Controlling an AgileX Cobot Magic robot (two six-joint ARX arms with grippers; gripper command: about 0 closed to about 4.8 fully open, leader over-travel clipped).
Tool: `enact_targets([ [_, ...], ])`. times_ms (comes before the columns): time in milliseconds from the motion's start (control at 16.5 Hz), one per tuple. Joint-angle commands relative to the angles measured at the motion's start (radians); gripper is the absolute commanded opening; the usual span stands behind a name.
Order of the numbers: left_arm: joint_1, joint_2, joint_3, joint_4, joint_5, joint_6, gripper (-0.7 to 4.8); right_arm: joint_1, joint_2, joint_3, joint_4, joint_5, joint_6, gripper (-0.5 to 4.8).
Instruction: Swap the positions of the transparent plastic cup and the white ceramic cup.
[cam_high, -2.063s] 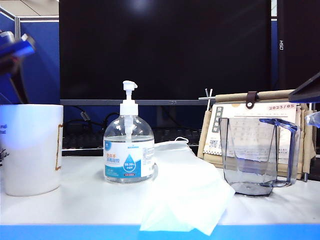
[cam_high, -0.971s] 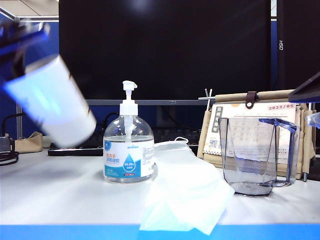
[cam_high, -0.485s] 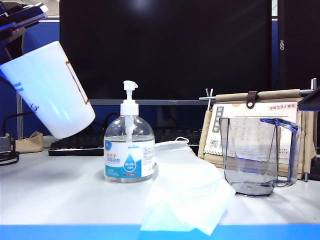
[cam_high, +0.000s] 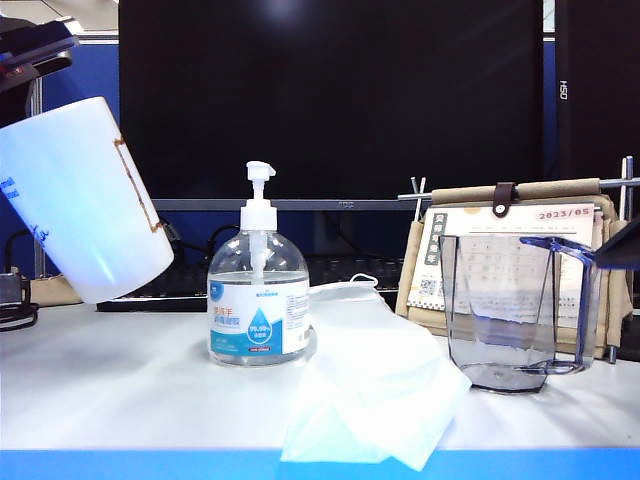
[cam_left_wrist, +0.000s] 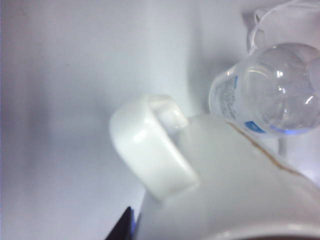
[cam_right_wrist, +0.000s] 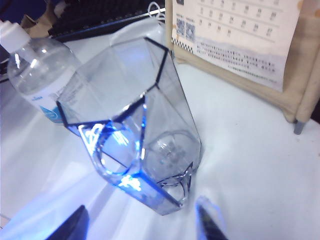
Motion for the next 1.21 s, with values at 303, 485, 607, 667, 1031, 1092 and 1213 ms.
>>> enact_targets([
  [303, 0.0, -0.008, 0.013, 0.042, 0.013, 0.001, -0.06, 0.001, 0.056, -0.008, 0.09, 0.039, -0.036, 2.74],
  [485, 0.0, -0.008, 0.013, 0.042, 0.013, 0.001, -0.05, 0.002, 0.084, -0.008, 0.122, 0.047, -0.036, 2.74],
  [607, 0.0, -0.008, 0.013, 0.042, 0.013, 0.0, -0.06, 0.002, 0.11, -0.008, 0.145, 0.045, -0.035, 2.74],
  [667, 0.0, -0.008, 0.013, 0.042, 0.014, 0.001, -0.05, 0.002, 0.125, -0.008, 0.154, 0.043, -0.035, 2.74],
  [1031, 0.0, -0.008, 0.013, 0.042, 0.027, 0.001, -0.05, 0.002, 0.217, -0.008, 0.213, -0.003, -0.033, 2.74],
  [1092, 0.0, -0.008, 0.013, 0.042, 0.027, 0.0, -0.05, 0.002, 0.233, -0.008, 0.241, -0.003, -0.033, 2.74],
  [1213, 0.0, -0.008, 0.013, 0.042, 0.027, 0.0, -0.06, 0.002, 0.267, -0.008, 0.285, 0.009, -0.034, 2.74],
])
